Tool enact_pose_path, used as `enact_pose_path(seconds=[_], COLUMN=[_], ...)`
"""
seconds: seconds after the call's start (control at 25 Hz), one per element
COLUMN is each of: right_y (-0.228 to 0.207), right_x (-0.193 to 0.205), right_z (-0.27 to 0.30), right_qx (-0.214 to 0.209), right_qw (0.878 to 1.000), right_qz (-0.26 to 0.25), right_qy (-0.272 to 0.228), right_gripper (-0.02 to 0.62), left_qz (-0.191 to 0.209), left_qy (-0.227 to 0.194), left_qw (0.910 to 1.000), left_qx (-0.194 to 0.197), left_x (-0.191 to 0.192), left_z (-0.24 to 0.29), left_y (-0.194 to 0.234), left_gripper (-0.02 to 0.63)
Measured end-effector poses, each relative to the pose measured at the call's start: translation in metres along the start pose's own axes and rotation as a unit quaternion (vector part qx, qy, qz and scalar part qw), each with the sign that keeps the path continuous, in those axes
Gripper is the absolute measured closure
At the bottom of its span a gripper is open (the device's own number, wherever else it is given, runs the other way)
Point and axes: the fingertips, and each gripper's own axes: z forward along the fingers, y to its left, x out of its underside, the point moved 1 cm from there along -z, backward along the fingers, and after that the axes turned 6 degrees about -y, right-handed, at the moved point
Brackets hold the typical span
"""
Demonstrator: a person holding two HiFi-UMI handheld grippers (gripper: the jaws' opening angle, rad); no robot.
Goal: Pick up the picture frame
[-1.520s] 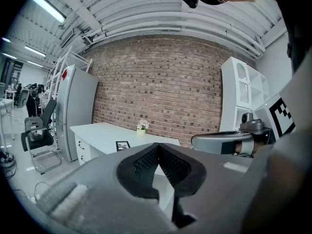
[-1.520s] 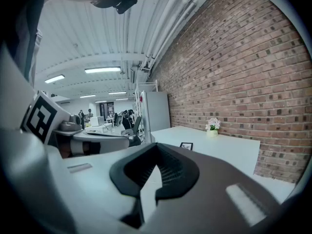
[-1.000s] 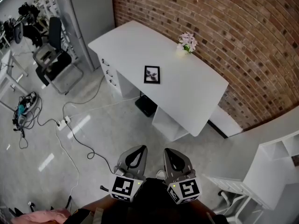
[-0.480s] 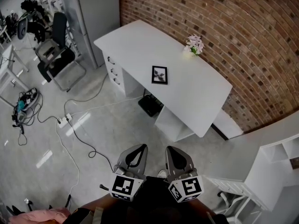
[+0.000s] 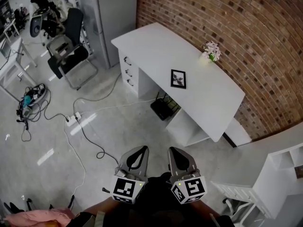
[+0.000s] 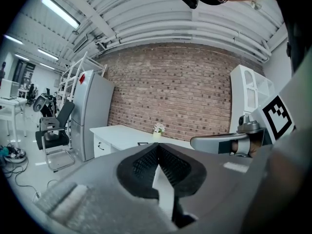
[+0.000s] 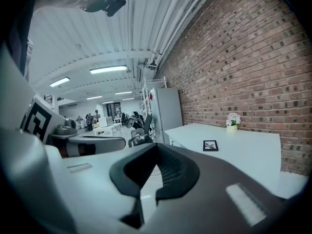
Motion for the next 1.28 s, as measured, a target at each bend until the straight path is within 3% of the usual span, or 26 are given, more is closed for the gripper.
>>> enact_pose_path(seconds=[0.32,0.8,1.28], right_y=[0.026,0.025,-0.028], right_x=[0.0,-0.001,0.012], right_z=[0.019,0.057,0.118], right_qx=[-0.016,-0.036,-0.022], right_qw=[1.0,0.999,0.999], right_qz=[-0.012,-0.012,0.003], right_qy=[0.008,0.016,0.039], right_gripper=[0.594,0.594,0.594], left_qz=[-0.01,-0.007,-0.013], left_qy=[-0.008,-0.006,0.024], left_qw=[0.9997,0.9991,0.998], left_qx=[-0.021,-0.042,-0.058], left_x=[0.0,-0.004,0.006], left_z=[-0.019,-0.004,0.065], left_y=[0.028,0.056,0.086], left_gripper=[0.606,0.606,0.606])
